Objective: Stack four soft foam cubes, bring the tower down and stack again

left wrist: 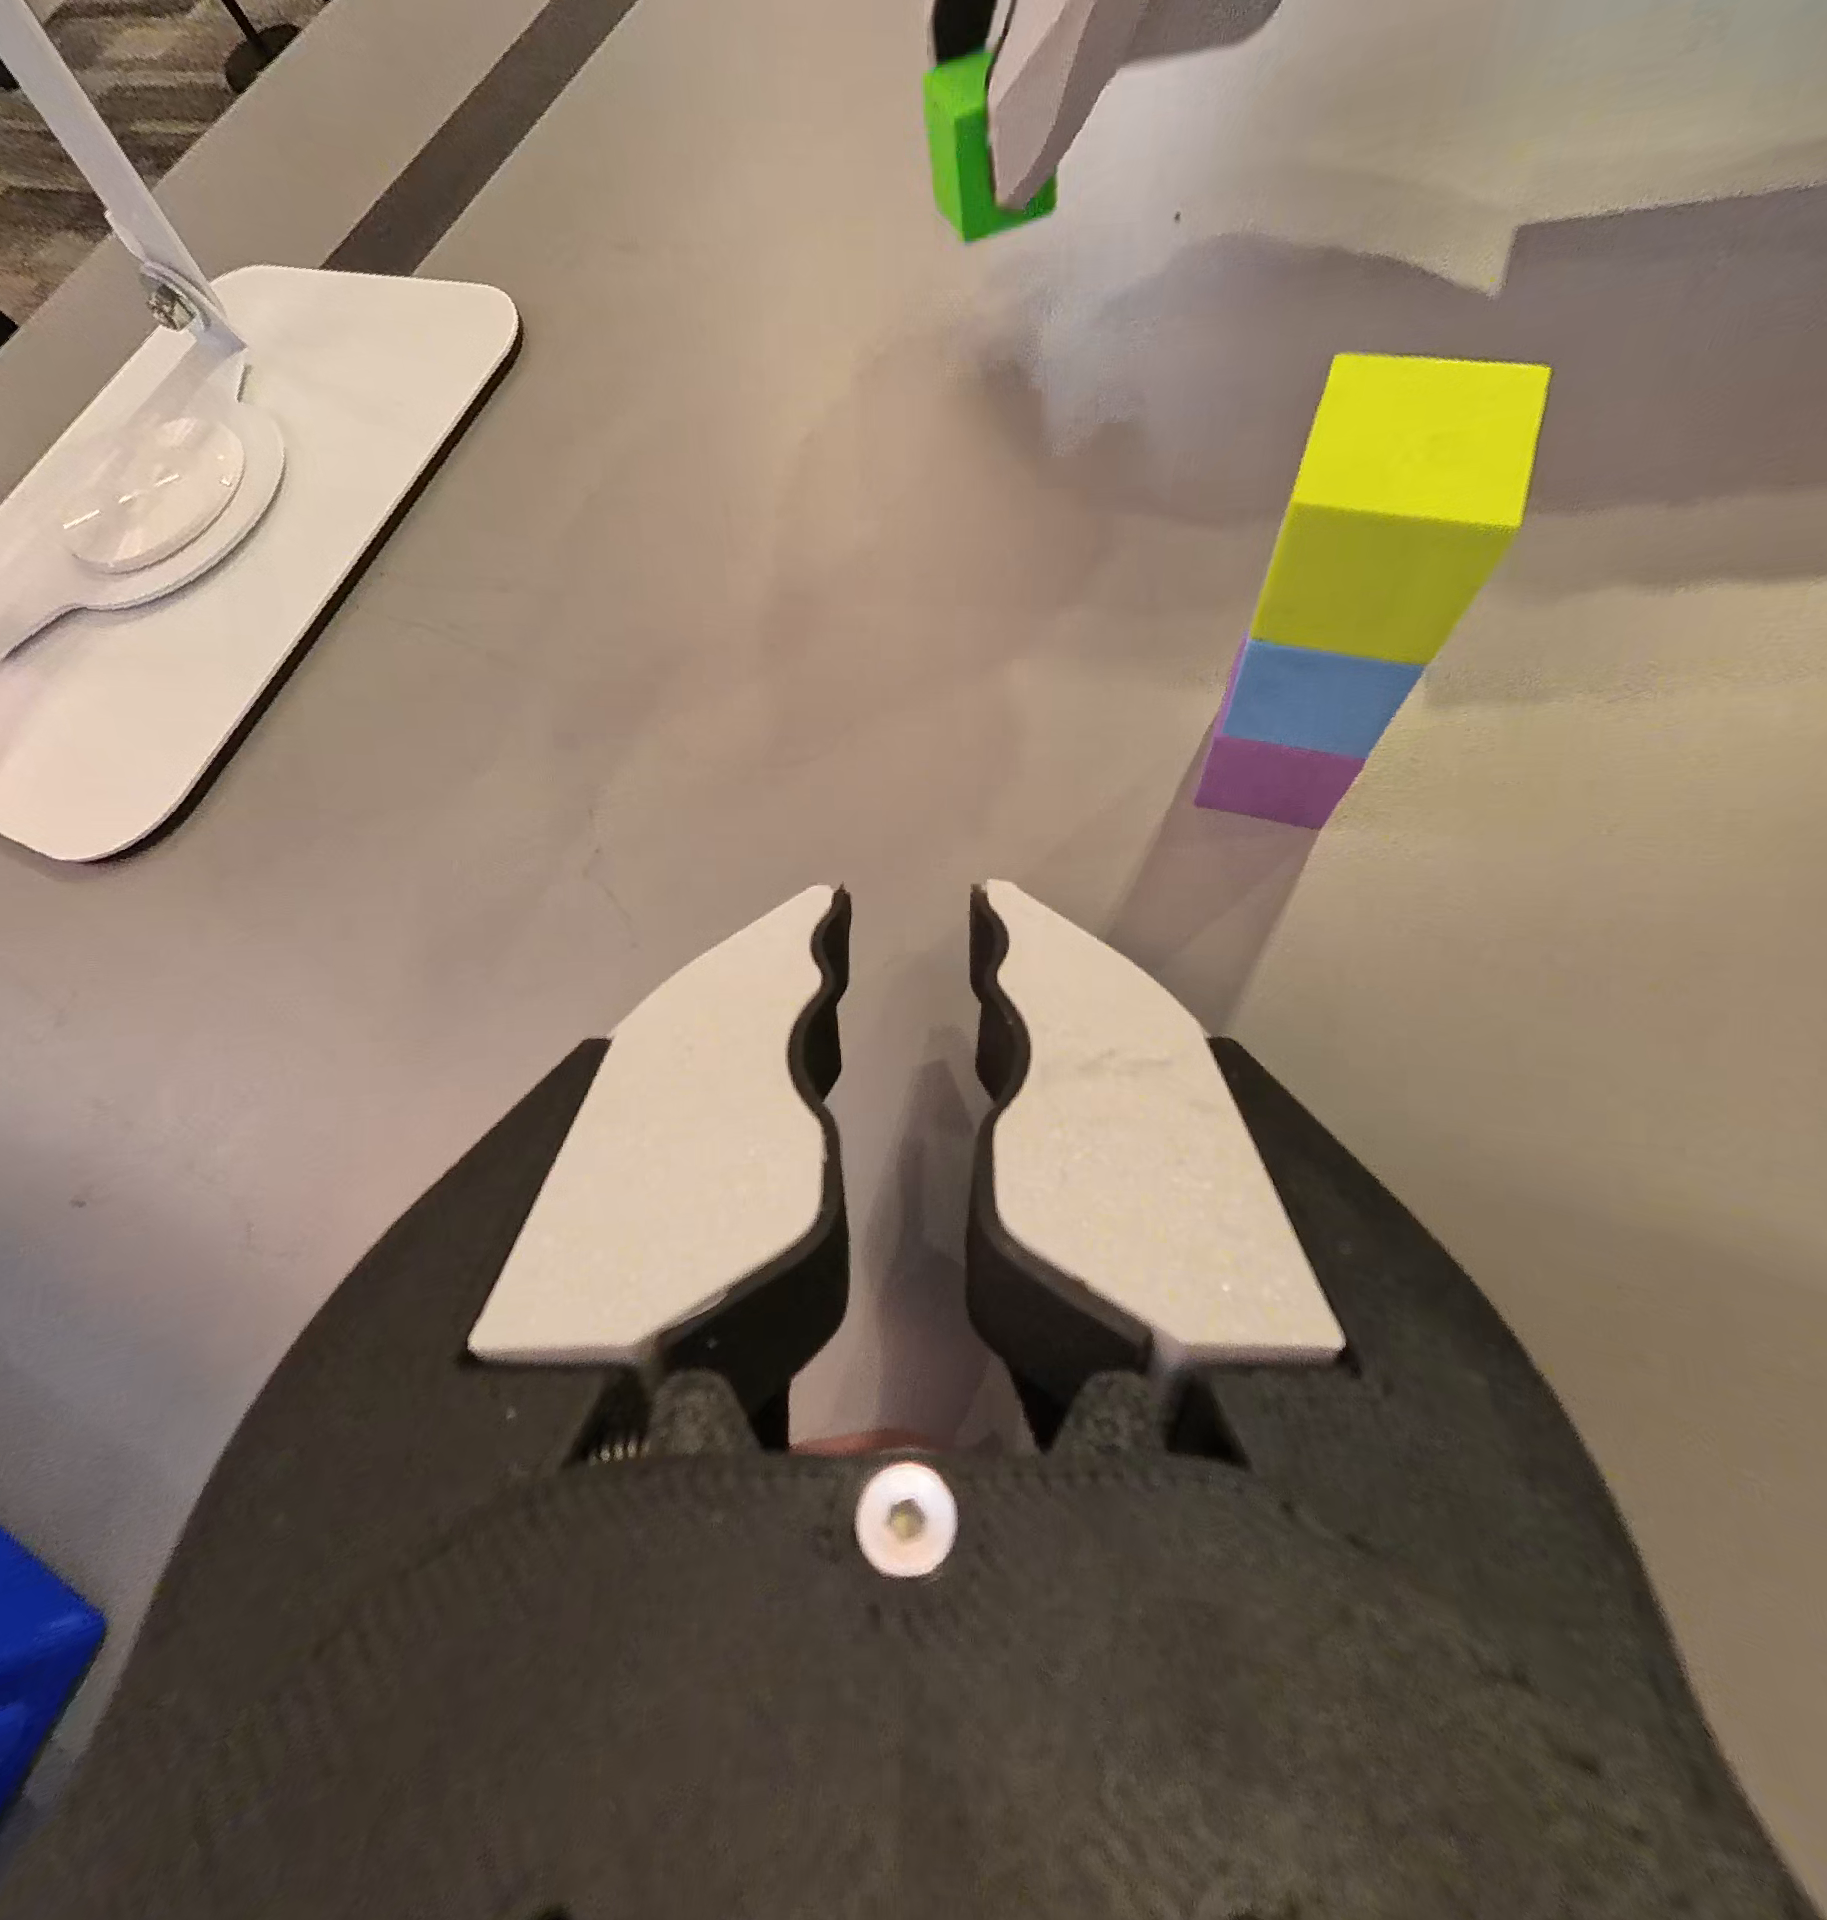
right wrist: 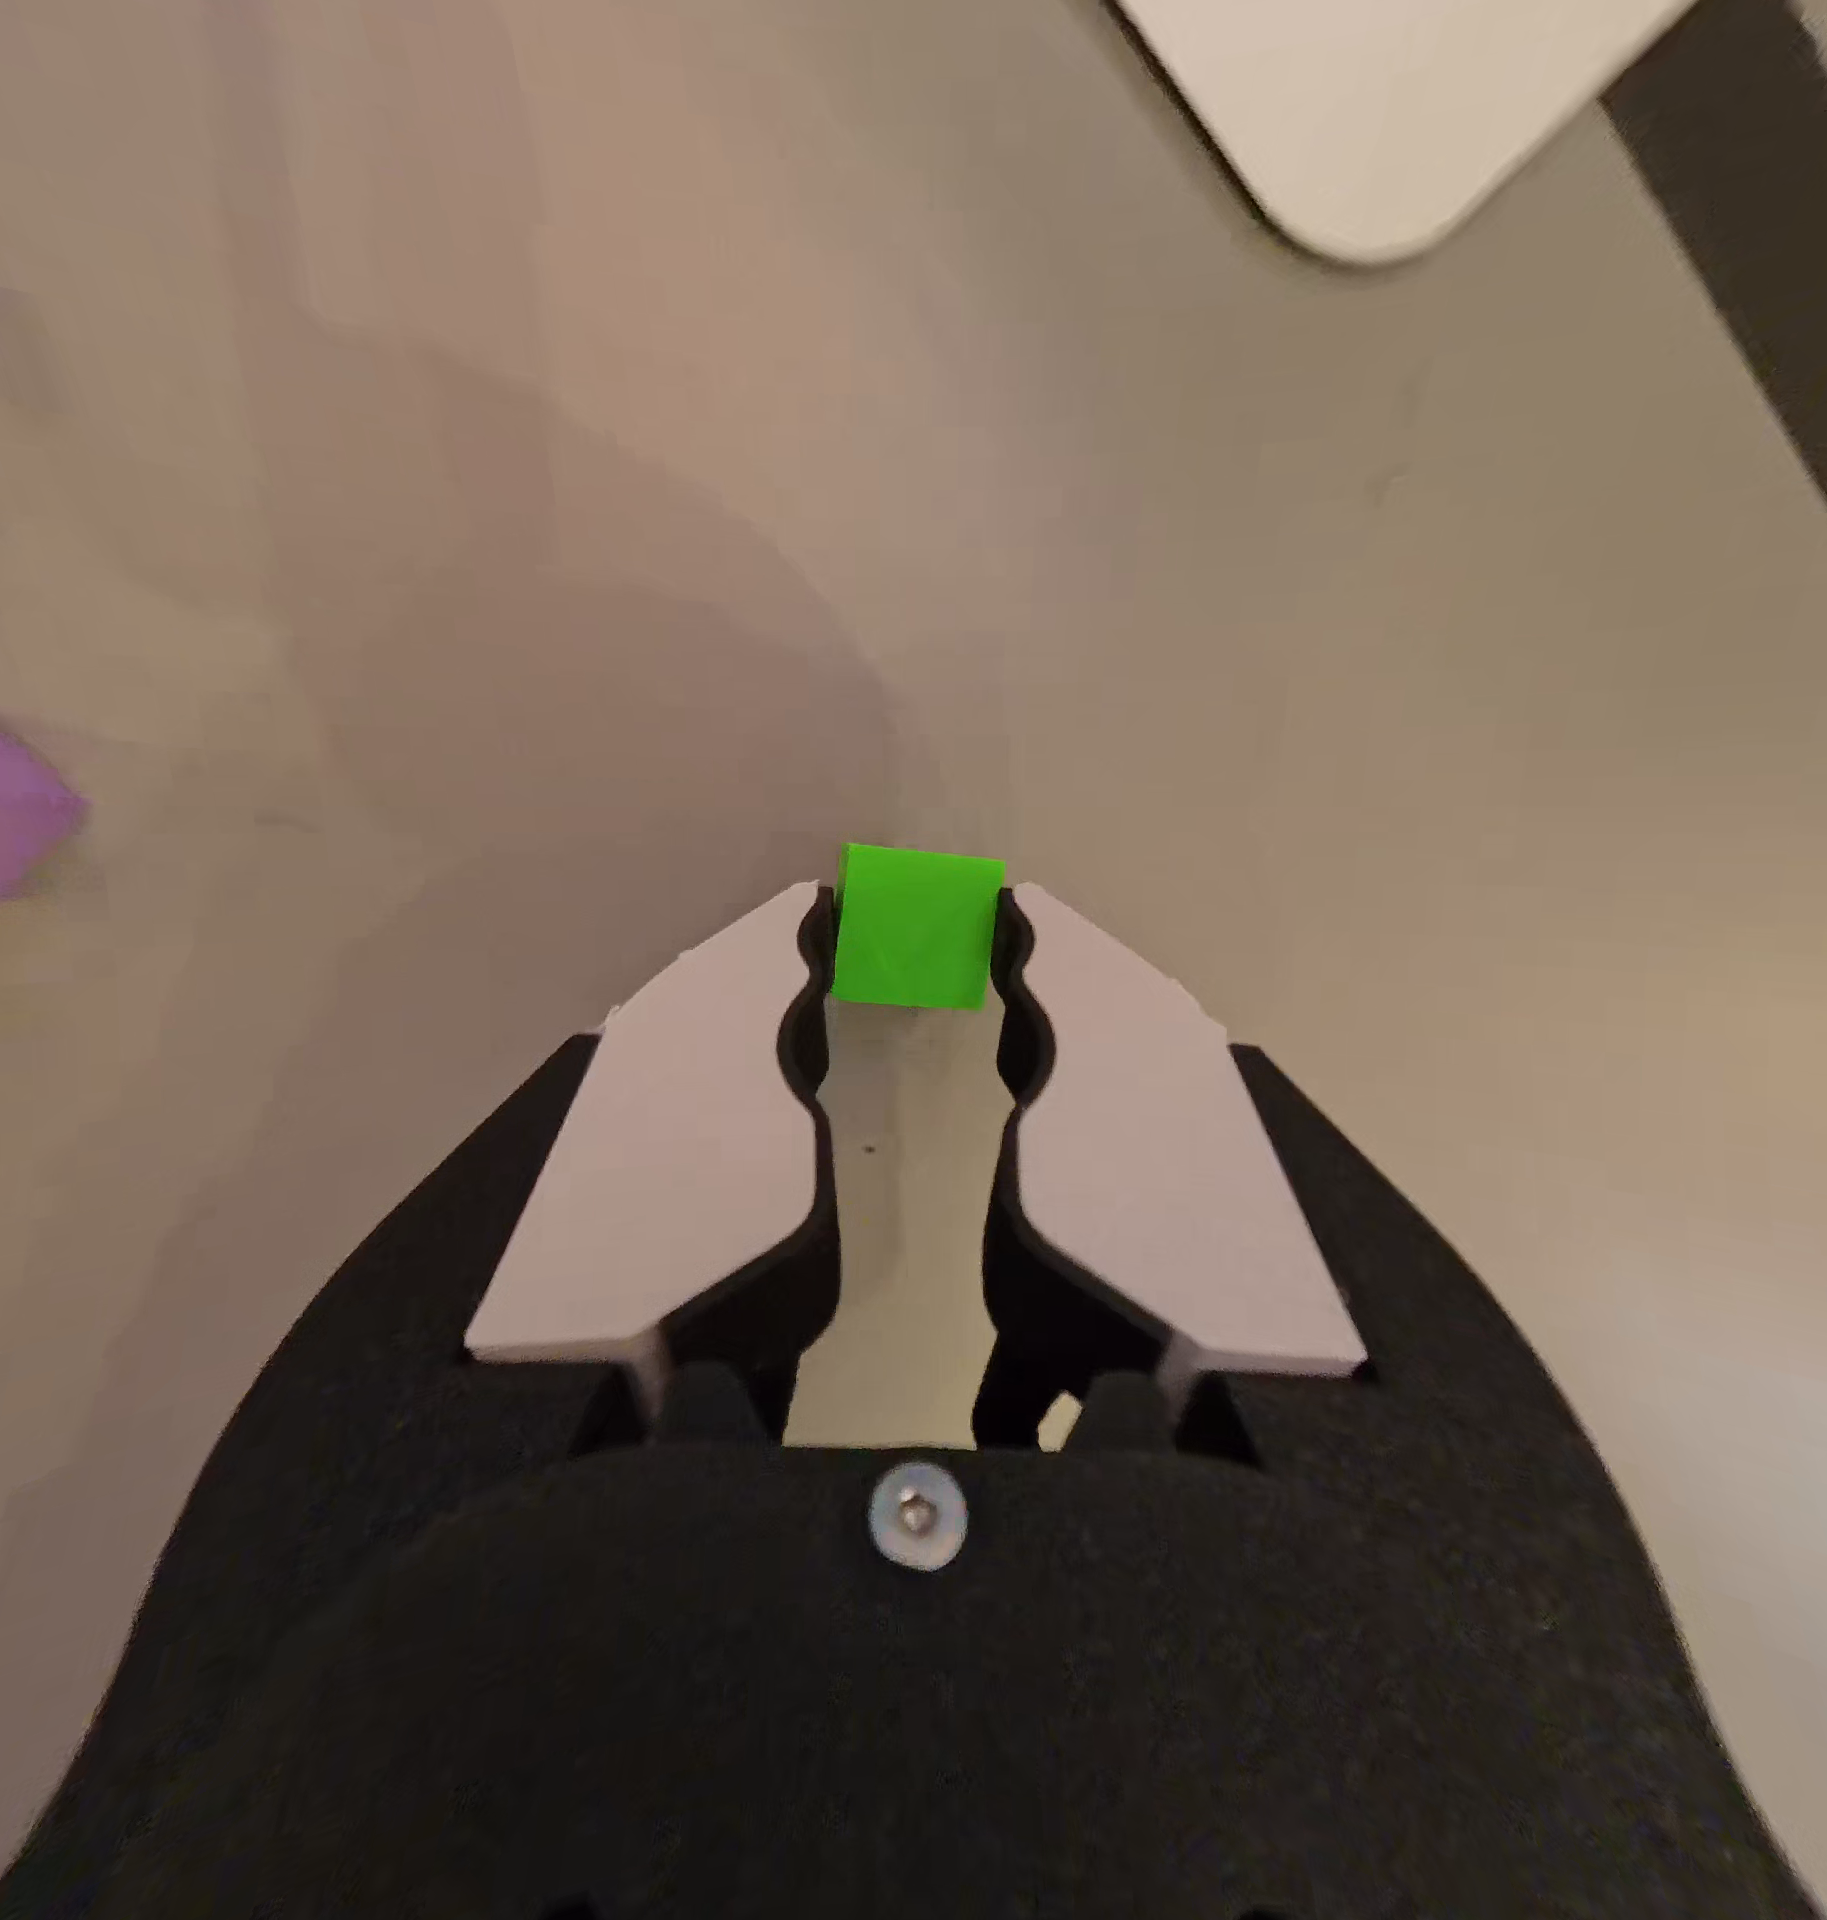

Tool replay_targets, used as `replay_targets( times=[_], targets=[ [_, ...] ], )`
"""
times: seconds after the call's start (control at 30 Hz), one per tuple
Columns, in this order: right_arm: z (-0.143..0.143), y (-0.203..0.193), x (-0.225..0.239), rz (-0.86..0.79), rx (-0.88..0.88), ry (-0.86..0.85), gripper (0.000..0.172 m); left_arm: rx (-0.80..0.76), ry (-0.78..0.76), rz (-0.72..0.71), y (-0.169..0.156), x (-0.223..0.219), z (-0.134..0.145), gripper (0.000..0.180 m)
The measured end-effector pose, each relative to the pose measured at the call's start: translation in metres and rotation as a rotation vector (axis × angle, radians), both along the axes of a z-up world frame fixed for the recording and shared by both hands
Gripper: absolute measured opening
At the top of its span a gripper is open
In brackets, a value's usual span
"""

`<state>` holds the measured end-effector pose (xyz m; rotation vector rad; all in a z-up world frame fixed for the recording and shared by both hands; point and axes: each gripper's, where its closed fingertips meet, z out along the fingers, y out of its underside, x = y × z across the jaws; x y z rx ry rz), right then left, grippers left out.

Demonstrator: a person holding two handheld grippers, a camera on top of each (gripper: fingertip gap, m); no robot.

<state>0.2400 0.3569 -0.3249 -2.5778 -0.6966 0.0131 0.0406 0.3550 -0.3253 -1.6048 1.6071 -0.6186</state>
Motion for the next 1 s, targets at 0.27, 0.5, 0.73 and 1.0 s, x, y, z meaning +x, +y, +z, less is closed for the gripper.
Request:
replay_targets(
  times=[0.27,0.5,0.73,1.0],
  targets=[
    [0.08,-0.039,-0.104,0.515,0.131,0.055,0.028,0.002,-0.001,0.001,0.0,0.0,0.0,0.021],
    [0.083,-0.059,-0.151,0.742,0.092,0.007,0.029,-0.002,-0.004,0.0,0.0,0.0,0.0,0.021],
    [0.072,-0.064,-0.161,0.831,0.052,-0.003,0.028,-0.005,-0.002,-0.002,0.0,0.0,0.0,0.021],
    [0.062,-0.066,-0.163,0.885,0.019,0.0,0.029,-0.01,-0.006,-0.001,0.0,0.0,0.001,0.02]
  ],
)
